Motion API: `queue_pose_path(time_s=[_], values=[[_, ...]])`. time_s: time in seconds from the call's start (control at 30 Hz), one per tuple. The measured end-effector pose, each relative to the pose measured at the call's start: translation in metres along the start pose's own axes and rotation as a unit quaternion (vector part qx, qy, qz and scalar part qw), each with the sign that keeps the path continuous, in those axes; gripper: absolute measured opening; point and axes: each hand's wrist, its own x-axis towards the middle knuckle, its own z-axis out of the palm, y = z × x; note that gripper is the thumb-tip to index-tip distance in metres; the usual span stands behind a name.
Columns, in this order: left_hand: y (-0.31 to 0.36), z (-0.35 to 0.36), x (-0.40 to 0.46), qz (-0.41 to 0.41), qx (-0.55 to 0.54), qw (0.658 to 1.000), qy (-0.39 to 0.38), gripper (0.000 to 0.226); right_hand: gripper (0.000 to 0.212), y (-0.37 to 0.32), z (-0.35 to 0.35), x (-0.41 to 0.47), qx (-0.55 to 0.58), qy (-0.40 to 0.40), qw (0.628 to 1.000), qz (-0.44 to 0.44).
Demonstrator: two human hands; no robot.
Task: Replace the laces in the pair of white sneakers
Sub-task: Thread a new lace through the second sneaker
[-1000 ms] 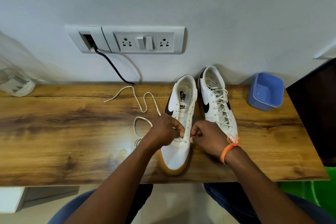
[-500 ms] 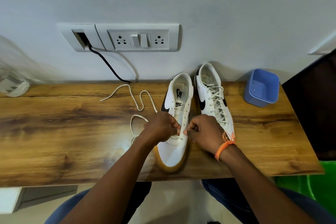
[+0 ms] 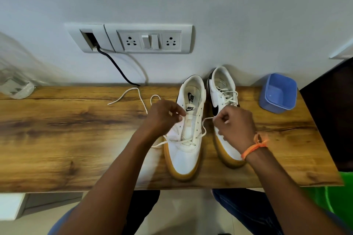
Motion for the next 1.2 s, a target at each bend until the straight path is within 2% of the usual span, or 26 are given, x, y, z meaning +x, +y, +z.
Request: queue_pose_path(time_s=[0.07,0.1,0.2,0.27,0.4,0.47,0.57,0.67,0.77,0.83,0.9,1.0,1.2], values=[[-0.004,0.0,0.003,0.07,0.048,0.995,0.054,0.033,0.011,-0.006,0.015,-0.009,-0.008,-0.066,0.998,-0.017],[-0.005,0.002,0.004,0.101,0.059,0.992,0.054,0.04,0.008,-0.008,0.02,-0.012,0.003,-0.094,0.995,-0.015],[-0.007,0.008,0.001,0.147,0.114,0.982,-0.002,0.044,0.013,-0.011,0.026,-0.016,0.033,-0.14,0.99,0.005],[-0.006,0.012,-0.001,0.143,0.155,0.977,-0.029,0.038,0.016,-0.011,0.028,-0.017,0.021,-0.133,0.991,0.005],[-0.006,0.012,-0.002,0.132,0.163,0.977,-0.031,0.028,0.017,-0.014,0.031,-0.018,-0.016,-0.13,0.991,-0.009],[-0.005,0.01,-0.001,0.134,0.168,0.976,-0.031,0.025,0.026,-0.009,0.025,-0.013,-0.034,-0.12,0.992,0.003],[-0.006,0.007,-0.002,0.129,0.151,0.98,-0.031,0.024,0.035,0.011,0.005,0.003,-0.03,-0.047,0.996,0.068],[-0.006,0.007,-0.003,0.122,0.131,0.983,-0.038,0.024,0.021,0.018,-0.004,0.007,-0.037,0.019,0.996,0.083],[-0.006,0.007,-0.003,0.11,0.111,0.987,-0.049,0.024,0.008,0.003,0.003,-0.001,-0.06,-0.027,0.997,0.036],[-0.006,0.007,-0.002,0.103,0.118,0.986,-0.052,0.024,0.021,-0.007,0.005,-0.008,-0.066,-0.062,0.996,0.002],[-0.006,0.007,-0.001,0.104,0.121,0.986,-0.052,0.023,0.021,-0.013,0.006,-0.01,-0.046,-0.06,0.997,-0.031],[-0.005,0.007,-0.001,0.108,0.12,0.986,-0.05,0.023,0.015,-0.018,0.013,-0.016,0.045,-0.118,0.992,0.015],[-0.006,0.008,-0.002,0.11,0.137,0.983,-0.047,0.021,0.008,-0.01,0.032,-0.019,-0.011,-0.126,0.992,-0.007]])
